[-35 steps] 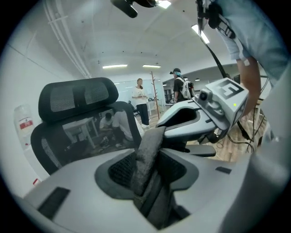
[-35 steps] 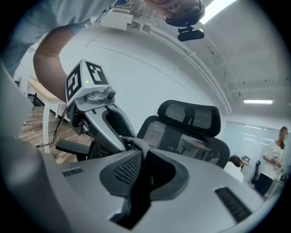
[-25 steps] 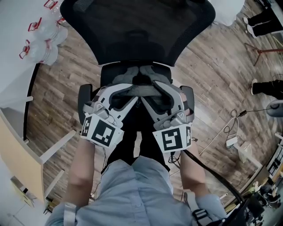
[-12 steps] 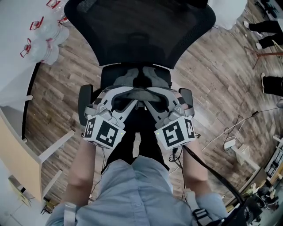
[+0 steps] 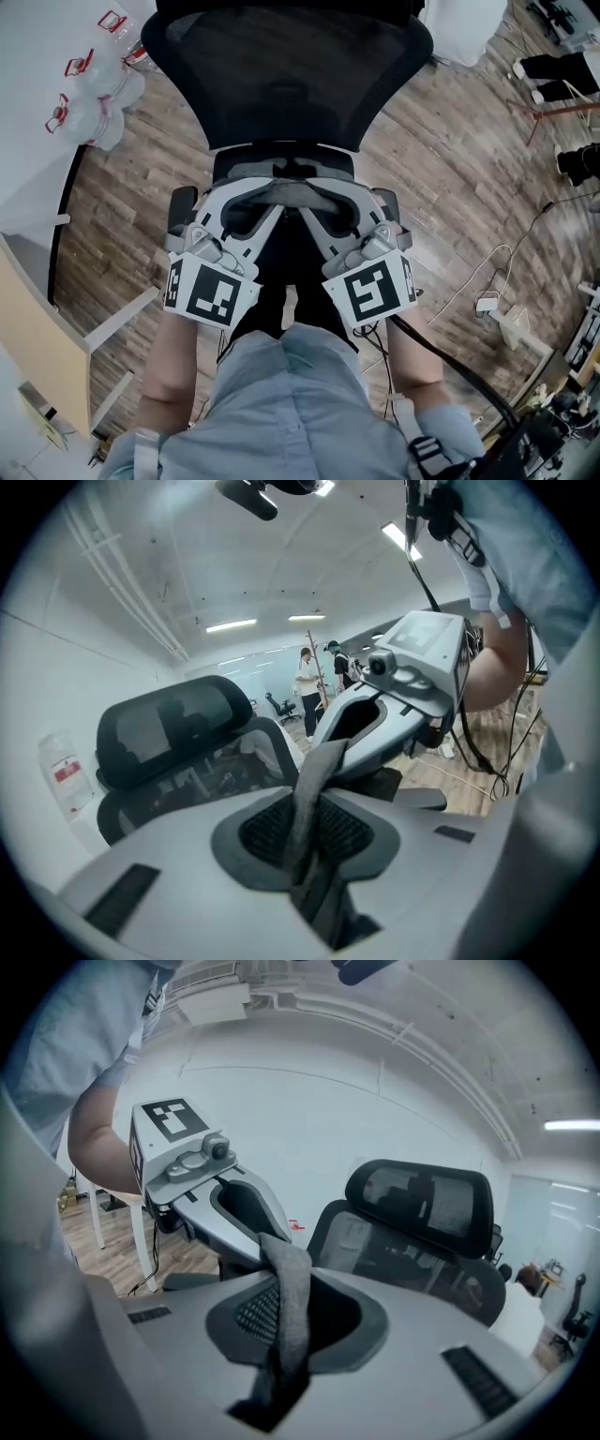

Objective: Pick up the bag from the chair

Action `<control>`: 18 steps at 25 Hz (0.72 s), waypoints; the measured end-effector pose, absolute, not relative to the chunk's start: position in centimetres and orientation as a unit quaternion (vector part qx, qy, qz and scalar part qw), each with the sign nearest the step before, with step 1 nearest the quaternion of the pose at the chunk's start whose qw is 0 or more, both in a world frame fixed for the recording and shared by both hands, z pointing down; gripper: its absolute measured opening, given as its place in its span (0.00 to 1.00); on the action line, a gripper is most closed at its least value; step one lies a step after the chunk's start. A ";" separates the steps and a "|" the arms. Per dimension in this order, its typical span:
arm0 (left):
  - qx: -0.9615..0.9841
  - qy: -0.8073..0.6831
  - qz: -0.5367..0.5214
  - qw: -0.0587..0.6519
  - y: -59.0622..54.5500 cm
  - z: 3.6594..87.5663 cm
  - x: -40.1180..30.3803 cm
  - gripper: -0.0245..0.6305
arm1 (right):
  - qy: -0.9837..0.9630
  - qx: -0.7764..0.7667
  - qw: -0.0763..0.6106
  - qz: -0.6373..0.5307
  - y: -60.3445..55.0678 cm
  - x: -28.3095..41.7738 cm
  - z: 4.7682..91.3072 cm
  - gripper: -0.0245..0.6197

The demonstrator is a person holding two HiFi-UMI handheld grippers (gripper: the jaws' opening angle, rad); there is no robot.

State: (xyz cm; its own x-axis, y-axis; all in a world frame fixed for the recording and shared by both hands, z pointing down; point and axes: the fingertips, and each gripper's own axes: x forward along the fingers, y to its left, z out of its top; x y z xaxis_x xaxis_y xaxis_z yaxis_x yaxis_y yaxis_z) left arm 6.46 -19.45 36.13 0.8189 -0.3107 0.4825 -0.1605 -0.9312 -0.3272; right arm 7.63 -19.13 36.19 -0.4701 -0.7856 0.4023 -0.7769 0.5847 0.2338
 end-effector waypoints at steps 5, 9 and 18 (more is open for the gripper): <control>-0.940 0.153 -0.262 0.156 -20.1 31.4 6.4 0.14 | -0.857 0.448 0.250 -0.034 -19.7 7.6 31.6 0.10; -0.938 0.173 -0.247 0.170 -20.4 27.1 6.2 0.14 | -0.855 0.452 0.246 -0.063 -20.0 7.5 27.2 0.10; -0.932 0.178 -0.209 0.235 -20.8 18.6 6.6 0.14 | -0.848 0.483 0.195 -0.095 -20.7 7.9 18.5 0.11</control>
